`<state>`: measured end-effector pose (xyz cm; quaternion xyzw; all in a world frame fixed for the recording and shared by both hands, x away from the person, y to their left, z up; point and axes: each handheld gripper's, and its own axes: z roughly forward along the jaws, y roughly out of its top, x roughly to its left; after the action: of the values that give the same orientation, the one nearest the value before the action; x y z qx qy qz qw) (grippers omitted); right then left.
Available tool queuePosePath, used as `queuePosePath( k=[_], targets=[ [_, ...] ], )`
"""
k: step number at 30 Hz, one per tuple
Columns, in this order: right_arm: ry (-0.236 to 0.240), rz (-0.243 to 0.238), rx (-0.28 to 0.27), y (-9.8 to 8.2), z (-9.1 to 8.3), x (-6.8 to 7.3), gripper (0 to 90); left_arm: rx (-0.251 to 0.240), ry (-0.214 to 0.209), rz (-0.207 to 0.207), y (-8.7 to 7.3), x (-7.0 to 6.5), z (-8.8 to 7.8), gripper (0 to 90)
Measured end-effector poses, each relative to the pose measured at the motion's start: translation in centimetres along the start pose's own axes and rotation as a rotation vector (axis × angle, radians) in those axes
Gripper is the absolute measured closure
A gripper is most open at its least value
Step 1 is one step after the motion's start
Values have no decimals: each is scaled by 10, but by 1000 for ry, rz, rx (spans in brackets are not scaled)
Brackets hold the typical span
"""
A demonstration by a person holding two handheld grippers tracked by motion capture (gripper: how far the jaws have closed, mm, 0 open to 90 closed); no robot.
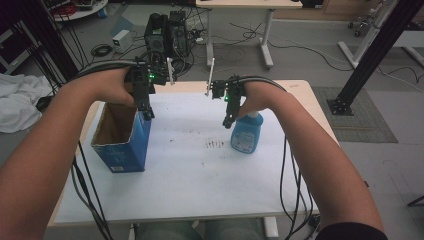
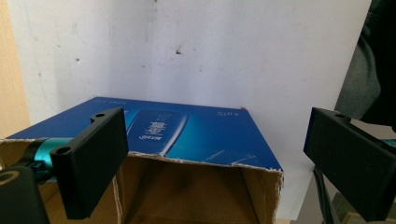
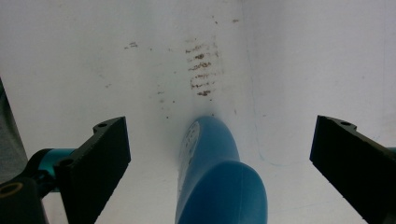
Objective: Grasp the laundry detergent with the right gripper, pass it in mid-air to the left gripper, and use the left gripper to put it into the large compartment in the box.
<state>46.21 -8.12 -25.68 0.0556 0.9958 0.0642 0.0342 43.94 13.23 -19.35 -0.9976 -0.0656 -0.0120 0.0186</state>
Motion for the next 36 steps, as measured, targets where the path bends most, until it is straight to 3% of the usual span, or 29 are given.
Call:
queuePosePath(
  k=[11,16,23,26,28,32,36],
  targets=[
    [-14,14,-9,-4,-6,1,39,11,14,3,1,-5,1,63],
    [-22,41,-80,-6,-17,6,39,5,11,-4,-1,-9,1,63],
    [-30,27,-132,-8,-26,8,38,-1,15,10,-1,-12,4,63],
    [-10,60,-200,-10,-27,8,38,-4,8,11,0,-13,6,63],
    [-11,54,-225,-12,-28,7,38,-5,7,13,1,-14,8,63],
    [-41,54,-279,-18,-31,2,38,-16,3,10,0,-15,10,63],
    [-72,91,-360,-24,-37,-1,38,-16,9,12,0,-15,12,63]
  ],
)
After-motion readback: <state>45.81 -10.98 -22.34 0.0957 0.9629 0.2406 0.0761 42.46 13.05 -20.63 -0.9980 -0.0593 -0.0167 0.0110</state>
